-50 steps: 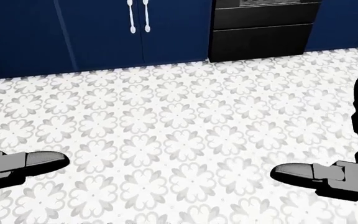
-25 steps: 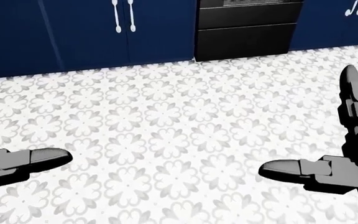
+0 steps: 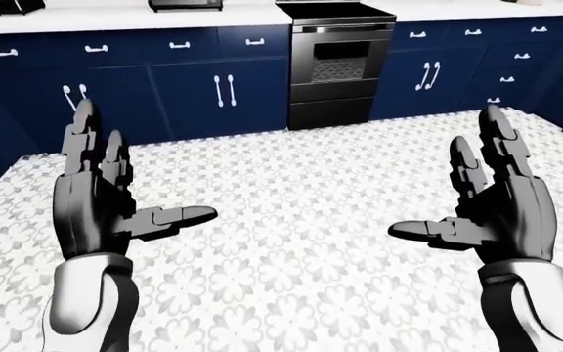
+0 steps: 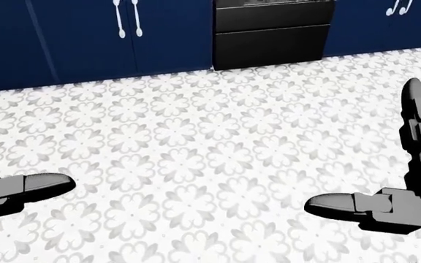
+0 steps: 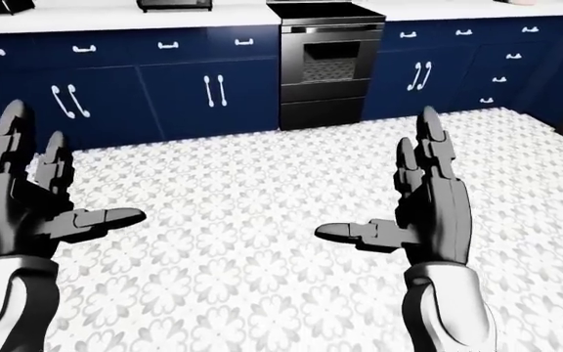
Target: Navigate to the stove.
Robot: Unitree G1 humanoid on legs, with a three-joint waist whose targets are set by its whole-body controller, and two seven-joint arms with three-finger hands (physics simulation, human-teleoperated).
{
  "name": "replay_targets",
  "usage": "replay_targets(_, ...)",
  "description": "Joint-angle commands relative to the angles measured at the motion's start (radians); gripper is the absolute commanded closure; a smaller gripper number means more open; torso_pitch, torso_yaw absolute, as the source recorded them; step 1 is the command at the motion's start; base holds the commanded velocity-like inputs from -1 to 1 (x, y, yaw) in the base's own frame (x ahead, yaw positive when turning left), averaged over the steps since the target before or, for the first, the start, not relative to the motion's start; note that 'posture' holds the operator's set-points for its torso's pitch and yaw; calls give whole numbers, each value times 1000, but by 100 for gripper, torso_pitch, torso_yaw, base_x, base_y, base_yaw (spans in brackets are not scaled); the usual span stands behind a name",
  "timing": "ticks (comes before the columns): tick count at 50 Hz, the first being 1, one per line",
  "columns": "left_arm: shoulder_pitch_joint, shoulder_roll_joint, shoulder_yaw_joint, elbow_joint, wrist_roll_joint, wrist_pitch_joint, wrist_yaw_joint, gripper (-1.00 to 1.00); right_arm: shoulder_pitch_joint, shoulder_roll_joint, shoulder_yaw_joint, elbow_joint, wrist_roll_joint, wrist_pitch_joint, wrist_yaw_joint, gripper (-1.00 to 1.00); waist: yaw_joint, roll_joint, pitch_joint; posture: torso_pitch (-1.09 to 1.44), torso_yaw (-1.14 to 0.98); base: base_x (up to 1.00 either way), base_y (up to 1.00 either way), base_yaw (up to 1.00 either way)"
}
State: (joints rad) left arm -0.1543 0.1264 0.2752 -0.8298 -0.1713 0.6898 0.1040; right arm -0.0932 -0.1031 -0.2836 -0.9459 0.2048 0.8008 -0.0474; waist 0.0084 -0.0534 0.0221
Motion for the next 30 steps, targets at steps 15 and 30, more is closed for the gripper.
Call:
replay_targets(15,-12,4,-6,-23,4,-25,-5,-100,-6,-3,-5,-12,-4,-33,0,-100,7,118,5,0,0,0,-16,0)
replay_targets(30,-6,1,-8,-17,5,-36,-7,-100,1,3,10,6,-31,-53,14,-100,9,25,3,0,0,0,-10,0)
